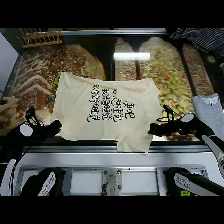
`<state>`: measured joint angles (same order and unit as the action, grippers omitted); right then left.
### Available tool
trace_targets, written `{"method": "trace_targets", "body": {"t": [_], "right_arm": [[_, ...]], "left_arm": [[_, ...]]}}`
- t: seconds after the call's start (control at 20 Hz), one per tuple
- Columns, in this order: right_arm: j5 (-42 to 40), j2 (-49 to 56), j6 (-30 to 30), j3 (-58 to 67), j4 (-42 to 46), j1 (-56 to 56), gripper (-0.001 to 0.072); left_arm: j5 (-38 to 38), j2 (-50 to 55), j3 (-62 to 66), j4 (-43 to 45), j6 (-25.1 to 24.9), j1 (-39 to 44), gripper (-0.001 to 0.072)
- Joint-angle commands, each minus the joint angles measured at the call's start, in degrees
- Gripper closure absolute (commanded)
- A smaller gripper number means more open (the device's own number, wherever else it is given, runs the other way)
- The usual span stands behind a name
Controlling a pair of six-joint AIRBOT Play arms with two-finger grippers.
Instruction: Fold the clothes and pants, and hang the long-sleeved shirts on hangers.
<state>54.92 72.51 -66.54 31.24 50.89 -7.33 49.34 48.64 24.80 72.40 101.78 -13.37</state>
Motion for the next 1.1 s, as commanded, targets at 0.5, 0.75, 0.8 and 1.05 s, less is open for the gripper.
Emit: {"method": "trace_targets", "body": {"t": [0.5, 0.75, 0.8, 1.05], "right_arm": [[2.91, -22.45, -2.43, 57.61, 12.52, 1.22, 0.0701], [-3.87, -34.97, -2.45, 63.65, 12.52, 1.22, 0.0701], [-3.87, -36.79, -2.86, 63.63, 12.55, 1.22, 0.0701], [-0.76, -38.64, -10.38, 63.63, 13.27, 1.22, 0.0701]], "left_arm": [[-1.66, -18.08, 48.22, 0.07, -0.17, 0.04, 0.0704], [-4.22, -24.2, 62.42, 0.07, -0.63, 0.04, 0.0704], [-4.39, -24.94, 63.76, 0.07, -0.63, 0.04, 0.0704], [-1.53, -24.0, 66.01, 0.11, -0.61, 0.04, 0.0704]]}}
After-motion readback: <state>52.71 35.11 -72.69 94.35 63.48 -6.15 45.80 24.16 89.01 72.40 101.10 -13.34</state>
